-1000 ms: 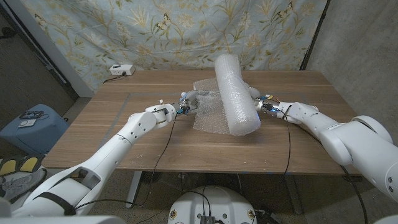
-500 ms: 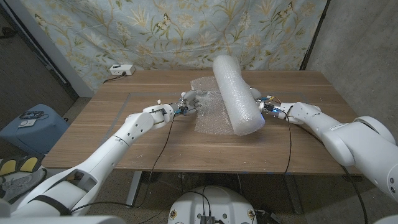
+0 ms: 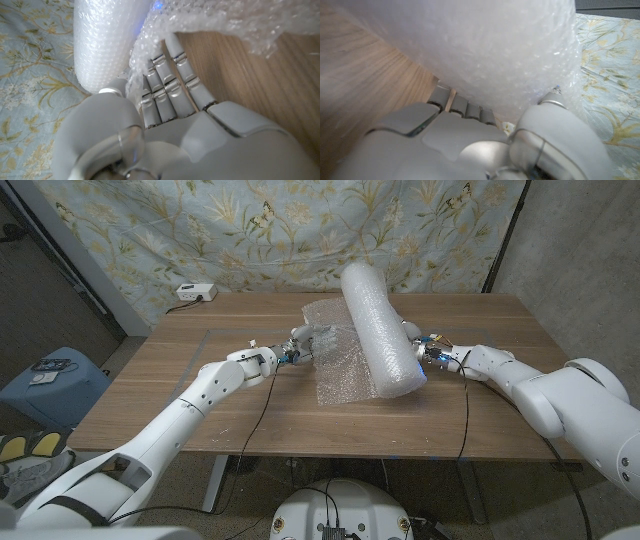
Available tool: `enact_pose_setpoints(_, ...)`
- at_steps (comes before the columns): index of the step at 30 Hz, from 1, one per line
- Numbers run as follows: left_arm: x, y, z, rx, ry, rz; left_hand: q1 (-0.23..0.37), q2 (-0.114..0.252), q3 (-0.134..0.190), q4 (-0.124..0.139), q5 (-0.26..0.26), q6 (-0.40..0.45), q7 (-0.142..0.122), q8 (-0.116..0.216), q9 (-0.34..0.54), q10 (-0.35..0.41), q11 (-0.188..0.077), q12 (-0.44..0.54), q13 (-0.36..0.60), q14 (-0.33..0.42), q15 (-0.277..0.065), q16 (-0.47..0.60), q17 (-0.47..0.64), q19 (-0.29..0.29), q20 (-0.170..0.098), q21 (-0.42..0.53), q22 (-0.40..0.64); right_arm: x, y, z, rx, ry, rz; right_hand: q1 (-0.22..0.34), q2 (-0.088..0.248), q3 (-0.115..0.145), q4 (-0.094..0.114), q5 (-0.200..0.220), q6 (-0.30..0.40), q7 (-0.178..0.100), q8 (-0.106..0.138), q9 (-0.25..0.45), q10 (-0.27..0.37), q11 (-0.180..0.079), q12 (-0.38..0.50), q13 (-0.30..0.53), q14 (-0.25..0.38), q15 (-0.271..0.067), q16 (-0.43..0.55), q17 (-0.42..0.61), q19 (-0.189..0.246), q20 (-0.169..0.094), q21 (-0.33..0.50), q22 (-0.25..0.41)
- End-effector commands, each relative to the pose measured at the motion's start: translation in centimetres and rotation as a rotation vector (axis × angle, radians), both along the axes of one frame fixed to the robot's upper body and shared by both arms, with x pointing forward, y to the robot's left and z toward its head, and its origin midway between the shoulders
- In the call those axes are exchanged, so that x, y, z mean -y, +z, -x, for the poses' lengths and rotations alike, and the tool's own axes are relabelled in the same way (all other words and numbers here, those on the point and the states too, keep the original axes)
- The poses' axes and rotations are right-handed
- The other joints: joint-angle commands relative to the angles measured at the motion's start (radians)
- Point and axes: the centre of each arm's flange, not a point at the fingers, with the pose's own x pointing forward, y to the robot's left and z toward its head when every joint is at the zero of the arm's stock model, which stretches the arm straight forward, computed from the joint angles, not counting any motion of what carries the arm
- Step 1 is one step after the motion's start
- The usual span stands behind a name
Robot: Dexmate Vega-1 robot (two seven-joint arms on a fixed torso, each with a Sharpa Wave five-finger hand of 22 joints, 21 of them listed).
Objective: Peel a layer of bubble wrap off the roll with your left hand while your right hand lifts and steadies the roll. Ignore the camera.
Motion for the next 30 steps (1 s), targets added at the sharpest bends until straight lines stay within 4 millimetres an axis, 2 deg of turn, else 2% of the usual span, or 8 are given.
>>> enact_pose_setpoints(1,0.0,0.0,0.4,-0.004,-0.002,-0.005,-0.007,-0.003,0.003,0.007,0.001,0.006,0.006,0.0,0.002,0.027,-0.014,-0.005,0.002,0.002,-0.003,-0.001,0.003,-0.003,-0.006,0.008,-0.001,0.6,-0.6,0.4,-0.018,0.011,-0.003,-0.009,0.0,-0.005,0.0,0.008,-0.013,0.022,-0.004,0.001,-0.007,0.005,-0.005,0.002,-0.007,0.001,0.003,0.0,0.002,0.002,-0.002,0.005)
enact_pose_setpoints(12,-0.1,-0.2,0.8,-0.005,0.009,0.001,-0.008,-0.004,0.003,0.008,0.001,0.006,0.005,-0.002,0.004,0.027,-0.013,-0.006,0.004,0.002,-0.003,-0.003,0.004,-0.005,-0.006,0.012,-0.001,1.1,-1.0,0.5,-0.04,0.016,0.004,-0.033,-0.003,-0.014,0.009,0.009,-0.029,0.031,-0.006,0.001,-0.016,0.019,-0.017,0.003,-0.017,0.012,0.006,-0.007,0.003,0.006,-0.007,0.005)
enact_pose_setpoints(30,-0.4,-0.3,1.4,-0.007,0.018,0.005,-0.007,-0.004,0.004,0.008,0.001,0.007,0.005,-0.006,0.006,0.028,-0.015,-0.01,0.003,0.004,-0.004,-0.005,0.006,-0.007,-0.006,0.02,-0.002,2.0,-1.8,0.9,-0.098,0.011,0.012,-0.078,-0.003,-0.03,0.028,0.015,-0.032,0.042,-0.002,0.001,-0.019,0.026,-0.029,0.005,-0.023,0.021,0.014,-0.014,0.009,0.007,-0.013,0.005)
